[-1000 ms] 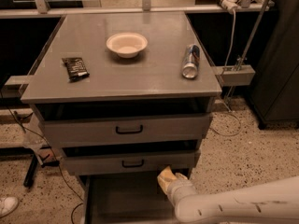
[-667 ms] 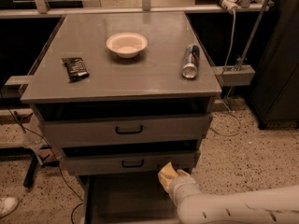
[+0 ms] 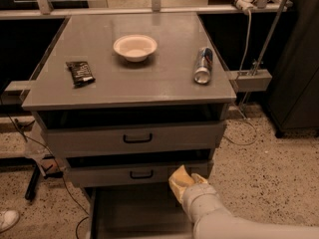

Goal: Pick sponge from bottom drawer and place on counter

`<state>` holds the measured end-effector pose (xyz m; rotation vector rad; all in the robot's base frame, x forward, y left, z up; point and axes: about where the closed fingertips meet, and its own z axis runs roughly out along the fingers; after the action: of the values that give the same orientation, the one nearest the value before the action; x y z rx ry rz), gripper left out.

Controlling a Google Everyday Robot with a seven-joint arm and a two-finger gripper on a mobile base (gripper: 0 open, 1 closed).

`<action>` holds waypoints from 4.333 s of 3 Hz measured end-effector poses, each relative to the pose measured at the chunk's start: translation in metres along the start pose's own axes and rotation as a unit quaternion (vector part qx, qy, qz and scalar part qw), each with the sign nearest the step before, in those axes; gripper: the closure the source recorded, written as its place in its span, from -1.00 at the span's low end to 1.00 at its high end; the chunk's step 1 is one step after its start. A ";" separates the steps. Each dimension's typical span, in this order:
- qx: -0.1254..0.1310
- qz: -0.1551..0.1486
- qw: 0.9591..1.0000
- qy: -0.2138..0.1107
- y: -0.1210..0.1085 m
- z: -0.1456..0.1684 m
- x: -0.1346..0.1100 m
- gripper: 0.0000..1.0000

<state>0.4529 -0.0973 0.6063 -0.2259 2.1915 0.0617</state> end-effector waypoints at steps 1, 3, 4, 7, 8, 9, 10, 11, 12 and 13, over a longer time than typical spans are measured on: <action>0.002 -0.004 1.000 -0.006 -0.001 -0.003 -0.006 1.00; 0.019 -0.045 0.998 -0.037 -0.009 -0.031 -0.068 1.00; 0.029 -0.056 0.997 -0.054 -0.014 -0.049 -0.098 1.00; 0.040 -0.067 0.991 -0.112 -0.017 -0.095 -0.178 1.00; 0.030 -0.071 0.985 -0.152 -0.010 -0.121 -0.220 1.00; 0.000 -0.093 0.977 -0.193 0.013 -0.137 -0.267 1.00; -0.039 -0.118 0.968 -0.218 0.043 -0.132 -0.304 1.00; -0.079 -0.141 0.956 -0.243 0.079 -0.119 -0.336 1.00; -0.079 -0.141 0.956 -0.243 0.079 -0.118 -0.336 1.00; -0.081 -0.129 0.957 -0.248 0.082 -0.108 -0.340 1.00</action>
Offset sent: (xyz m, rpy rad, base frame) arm 0.0217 -0.0016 0.0546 -0.0852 -0.0650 0.0462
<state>0.5475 0.0166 0.9410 -0.5278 1.6432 0.1362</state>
